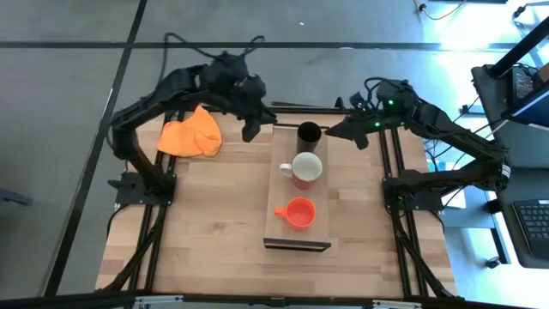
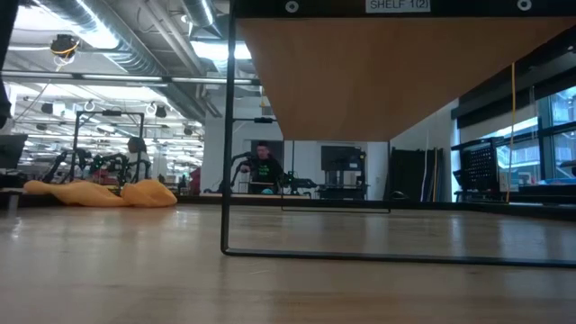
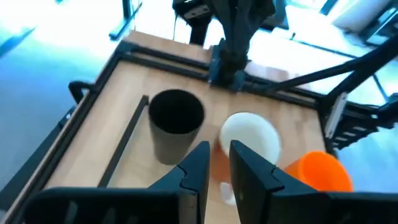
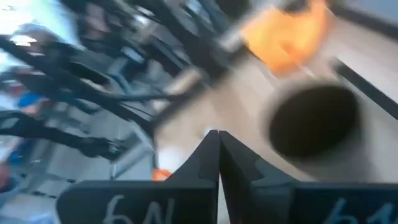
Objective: Stack small to large cups/mugs on shelf
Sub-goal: Return to Home Position
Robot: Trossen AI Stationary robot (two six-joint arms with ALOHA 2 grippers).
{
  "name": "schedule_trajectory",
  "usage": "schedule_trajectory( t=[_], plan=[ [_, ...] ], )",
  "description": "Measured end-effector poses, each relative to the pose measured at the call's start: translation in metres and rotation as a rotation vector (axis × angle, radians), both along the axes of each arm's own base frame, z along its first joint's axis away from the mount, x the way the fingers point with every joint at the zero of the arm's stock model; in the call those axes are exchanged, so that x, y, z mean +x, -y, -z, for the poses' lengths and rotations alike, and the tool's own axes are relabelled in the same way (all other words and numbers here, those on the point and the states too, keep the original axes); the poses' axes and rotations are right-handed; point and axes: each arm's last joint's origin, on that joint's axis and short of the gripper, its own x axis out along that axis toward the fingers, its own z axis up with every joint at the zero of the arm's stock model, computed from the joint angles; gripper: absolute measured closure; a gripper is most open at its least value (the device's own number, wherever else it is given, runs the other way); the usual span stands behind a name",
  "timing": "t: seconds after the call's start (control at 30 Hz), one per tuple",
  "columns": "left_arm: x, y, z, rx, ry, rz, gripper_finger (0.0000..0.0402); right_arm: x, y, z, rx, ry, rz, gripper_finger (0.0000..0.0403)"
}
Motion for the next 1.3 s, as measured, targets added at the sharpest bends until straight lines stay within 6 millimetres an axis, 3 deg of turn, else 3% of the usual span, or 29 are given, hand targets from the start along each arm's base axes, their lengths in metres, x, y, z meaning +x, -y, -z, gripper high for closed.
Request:
schedule_trajectory(
  t=[0.13,0.3,0.47,0.63,0.73,1.0,1.3],
  plan=[
    [-0.007,0.024,-0.011,-0.003,0.036,0.032,0.0344,0.007,-0.013,-0.013,-0.079,0.124,-0.071,0.0394],
    [0.003,0.052,-0.009,0.035,0.064,0.035,0.0344,0.013,-0.034,-0.009,-0.122,0.104,-0.104,0.0394],
    [0.02,0.061,0.014,-0.032,0.226,0.065,0.0344,0.017,-0.059,-0.001,-0.141,0.194,-0.15,0.0394],
    [0.012,0.066,0.041,-0.151,0.431,0.114,0.0344,-0.001,-0.074,0.001,-0.166,0.349,-0.17,0.0394],
    [-0.008,0.071,0.044,-0.135,0.535,0.108,0.0344,-0.023,-0.077,-0.005,-0.204,0.424,-0.166,0.0394],
    [-0.087,0.076,0.046,-0.033,0.67,-0.042,0.0344,-0.097,-0.08,-0.019,-0.377,0.597,-0.137,0.0394],
    [-0.149,0.078,0.068,0.063,0.734,-0.093,0.0344,-0.145,-0.081,-0.009,-0.454,0.564,-0.136,0.0394]
  ],
)
